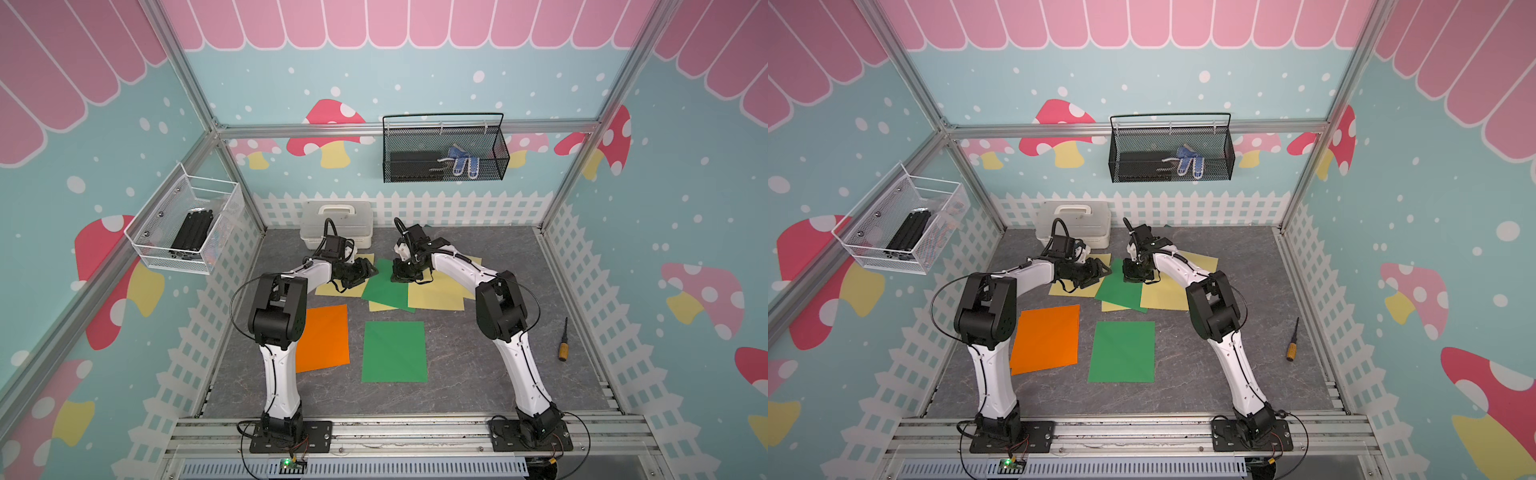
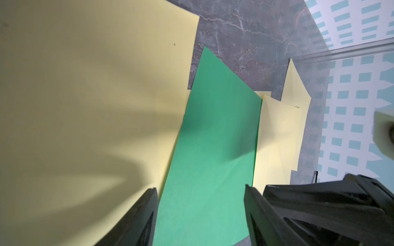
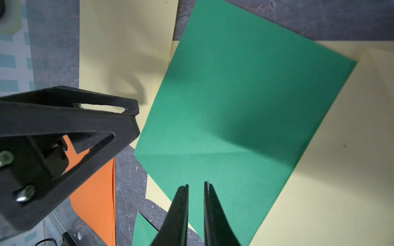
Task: Sort the scattered colored papers by color
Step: Pick up the colored paper from the center of the board.
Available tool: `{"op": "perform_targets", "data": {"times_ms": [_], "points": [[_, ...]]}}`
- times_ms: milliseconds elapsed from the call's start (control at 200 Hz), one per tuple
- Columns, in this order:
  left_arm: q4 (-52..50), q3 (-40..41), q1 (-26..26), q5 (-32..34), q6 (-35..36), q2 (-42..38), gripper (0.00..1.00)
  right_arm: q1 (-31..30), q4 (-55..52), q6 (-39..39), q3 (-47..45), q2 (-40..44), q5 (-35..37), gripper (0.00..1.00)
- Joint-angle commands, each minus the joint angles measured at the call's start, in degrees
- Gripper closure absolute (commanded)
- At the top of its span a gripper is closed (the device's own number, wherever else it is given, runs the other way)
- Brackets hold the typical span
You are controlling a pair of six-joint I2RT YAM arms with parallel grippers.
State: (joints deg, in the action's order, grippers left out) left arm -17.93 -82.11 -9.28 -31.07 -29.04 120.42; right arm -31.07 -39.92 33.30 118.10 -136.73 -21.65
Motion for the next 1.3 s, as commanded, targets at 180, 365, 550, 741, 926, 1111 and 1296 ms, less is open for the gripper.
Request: {"op": "perform_targets", "data": {"times_ms": [180,365,550,741,926,1111,1296], "points": [[-7.2,-3.7,1.0,3.0,6.6,1.4,0.35,1.1,-2.2,-1.4,-0.3,-3.4,-1.9,0.83],[-8.1,-4.3,1.0,2.3,7.4,2.5,0.35,1.4,-2.3,-1.7,-0.8,-4.3,-2.1,0.83],[-8.1,-5.1,0.9,0.6,7.6,3.7,0.35,1.4,-2.6,-1.8,-1.8,-5.0,-1.8,0.84],[-8.1,-5.7,0.5,-1.7,7.9,4.6,0.35,1.5,-2.8,-1.9,-2.9,-5.6,-2.3,0.84],[-8.1,-6.4,-0.5,-4.6,8.7,5.3,0.35,1.6,-2.6,-1.9,-2.9,-6.0,-2.8,0.84],[-8.2,-6.6,-1.1,-5.6,9.1,5.2,0.38,1.7,-2.7,-1.9,-3.0,-6.2,-3.2,0.83],[-8.2,-6.6,-1.2,-5.9,9.2,4.2,0.46,1.9,-2.6,-2.0,-3.0,-6.4,-3.4,0.84]]}}
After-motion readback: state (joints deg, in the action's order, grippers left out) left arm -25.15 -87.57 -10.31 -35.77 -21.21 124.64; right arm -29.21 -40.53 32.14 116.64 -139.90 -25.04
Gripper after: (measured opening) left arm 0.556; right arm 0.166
